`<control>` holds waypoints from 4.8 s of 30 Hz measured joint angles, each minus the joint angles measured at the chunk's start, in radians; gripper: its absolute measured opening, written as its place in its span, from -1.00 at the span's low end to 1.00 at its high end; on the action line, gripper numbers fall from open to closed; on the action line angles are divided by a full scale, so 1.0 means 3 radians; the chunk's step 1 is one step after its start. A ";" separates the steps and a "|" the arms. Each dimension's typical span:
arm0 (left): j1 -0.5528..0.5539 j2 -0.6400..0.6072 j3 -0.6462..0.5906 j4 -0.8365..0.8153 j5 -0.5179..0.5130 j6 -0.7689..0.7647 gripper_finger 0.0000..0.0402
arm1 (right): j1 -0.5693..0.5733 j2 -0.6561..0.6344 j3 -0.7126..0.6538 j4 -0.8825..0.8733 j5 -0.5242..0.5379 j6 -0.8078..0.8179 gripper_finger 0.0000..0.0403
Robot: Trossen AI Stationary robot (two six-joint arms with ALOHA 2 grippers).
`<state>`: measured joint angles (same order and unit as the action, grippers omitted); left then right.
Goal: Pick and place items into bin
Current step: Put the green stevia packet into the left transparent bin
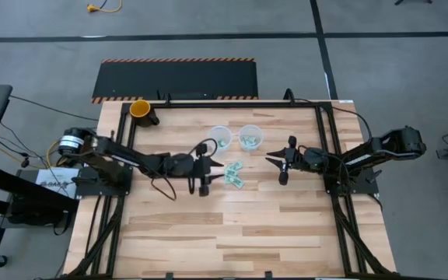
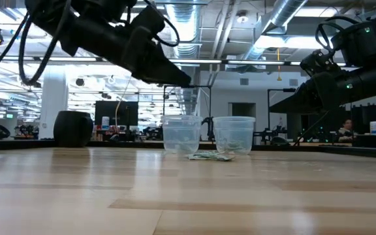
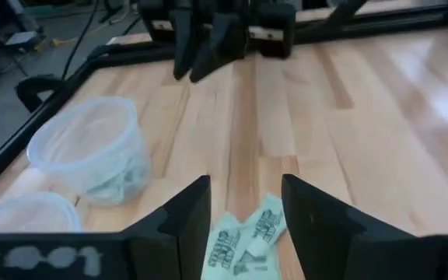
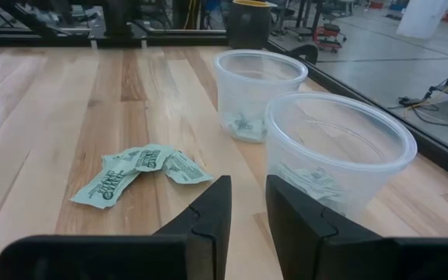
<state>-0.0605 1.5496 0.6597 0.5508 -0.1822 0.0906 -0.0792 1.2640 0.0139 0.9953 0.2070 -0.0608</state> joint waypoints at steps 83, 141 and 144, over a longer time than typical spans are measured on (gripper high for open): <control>-0.0115 0.1706 0.1220 -0.0921 -0.0047 -0.0525 -0.49 | 0.0139 0.0000 -0.0001 -0.0133 0.0003 0.0084 -0.63; -0.0215 0.0661 0.1212 -0.1375 -0.2333 0.0394 -0.99 | 0.0178 0.0000 -0.0001 -0.0153 0.0000 0.0121 -0.63; 0.0038 0.0621 0.1211 -0.1708 -0.2330 0.0179 -0.99 | 0.0178 -0.0001 -0.0001 -0.0152 0.0000 0.0134 -0.63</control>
<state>-0.0490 1.7359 1.0231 0.0383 -0.8812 0.1441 -0.0257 1.2638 0.0137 0.9496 0.2070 -0.0205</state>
